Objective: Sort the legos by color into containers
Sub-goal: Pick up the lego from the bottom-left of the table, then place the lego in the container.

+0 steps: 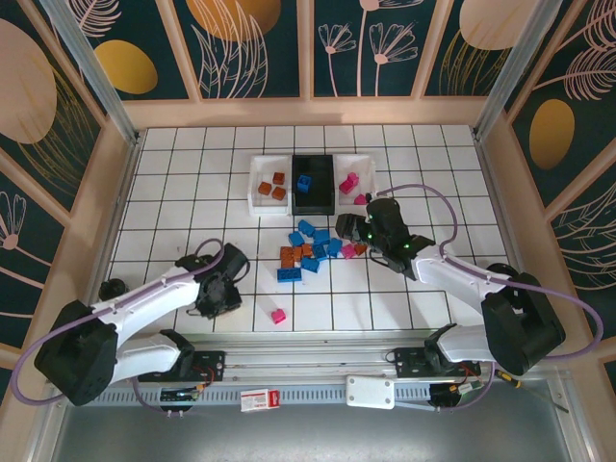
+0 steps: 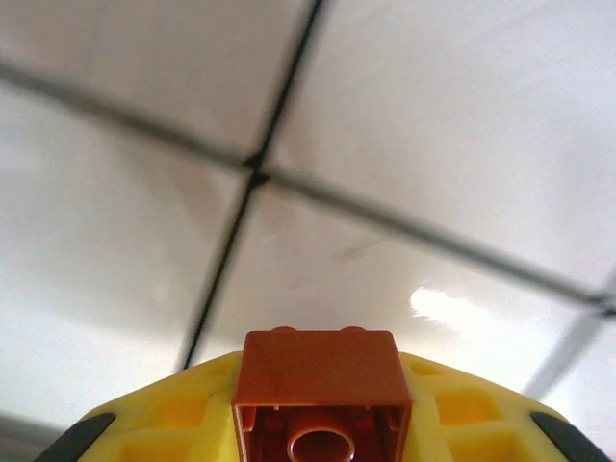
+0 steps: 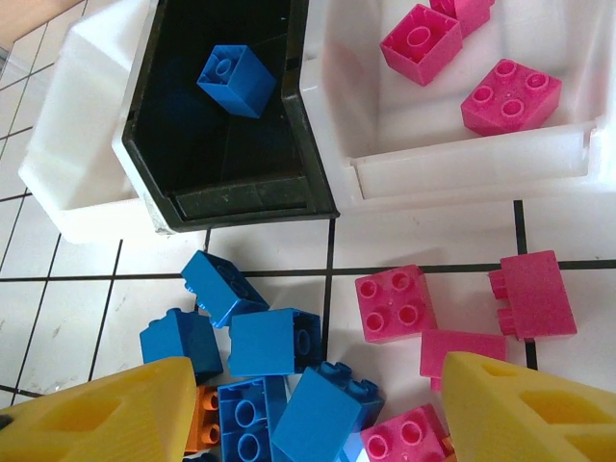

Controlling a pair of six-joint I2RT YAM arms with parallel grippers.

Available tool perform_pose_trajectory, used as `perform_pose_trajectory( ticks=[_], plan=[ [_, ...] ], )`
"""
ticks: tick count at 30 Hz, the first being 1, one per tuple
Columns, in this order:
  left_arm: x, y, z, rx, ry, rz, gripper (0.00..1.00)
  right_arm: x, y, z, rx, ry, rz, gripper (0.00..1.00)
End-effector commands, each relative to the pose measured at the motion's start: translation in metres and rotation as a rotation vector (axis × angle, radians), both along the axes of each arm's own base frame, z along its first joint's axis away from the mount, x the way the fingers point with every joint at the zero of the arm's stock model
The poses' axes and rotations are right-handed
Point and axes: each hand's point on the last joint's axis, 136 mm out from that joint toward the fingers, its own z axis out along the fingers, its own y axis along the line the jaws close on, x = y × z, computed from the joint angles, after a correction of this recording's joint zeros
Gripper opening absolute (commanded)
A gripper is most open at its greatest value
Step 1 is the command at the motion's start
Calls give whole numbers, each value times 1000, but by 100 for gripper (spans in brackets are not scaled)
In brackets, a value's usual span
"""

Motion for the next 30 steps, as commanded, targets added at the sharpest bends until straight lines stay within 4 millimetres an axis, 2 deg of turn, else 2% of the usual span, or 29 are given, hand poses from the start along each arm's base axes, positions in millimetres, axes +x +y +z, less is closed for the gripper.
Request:
perform_pose_trajectory(
  ticks=[1,5,7,12,16,18,21,25,27,30],
  plan=[
    [69,-31,51,-55,-264,-49,21,-1,-4,5,14,-17,-17,69],
    [132,-53,107,-49,-501,-76,21,-2,-6,6,11,-17,-18,69],
    [159,-65,127,-42,-583,-93,21,-2,-7,7,7,-16,-22,69],
    [226,-91,151,29,-716,-131,22,-4,-9,7,1,-10,-27,69],
    [272,-94,141,57,-734,-116,22,-8,-12,7,-2,-5,-31,69],
    [294,-93,124,50,-714,-103,21,-10,-13,8,-5,-5,-30,69],
    [314,-93,106,36,-692,-92,21,-15,-16,8,-11,-4,-32,69],
    [328,-87,87,57,-662,-77,23,-24,-16,7,-11,2,-16,69],
    [332,-87,84,52,-663,-71,32,-30,-9,8,-7,-4,23,70],
    [336,-91,93,25,-692,-71,51,-42,6,9,-31,-18,83,74]
  ],
)
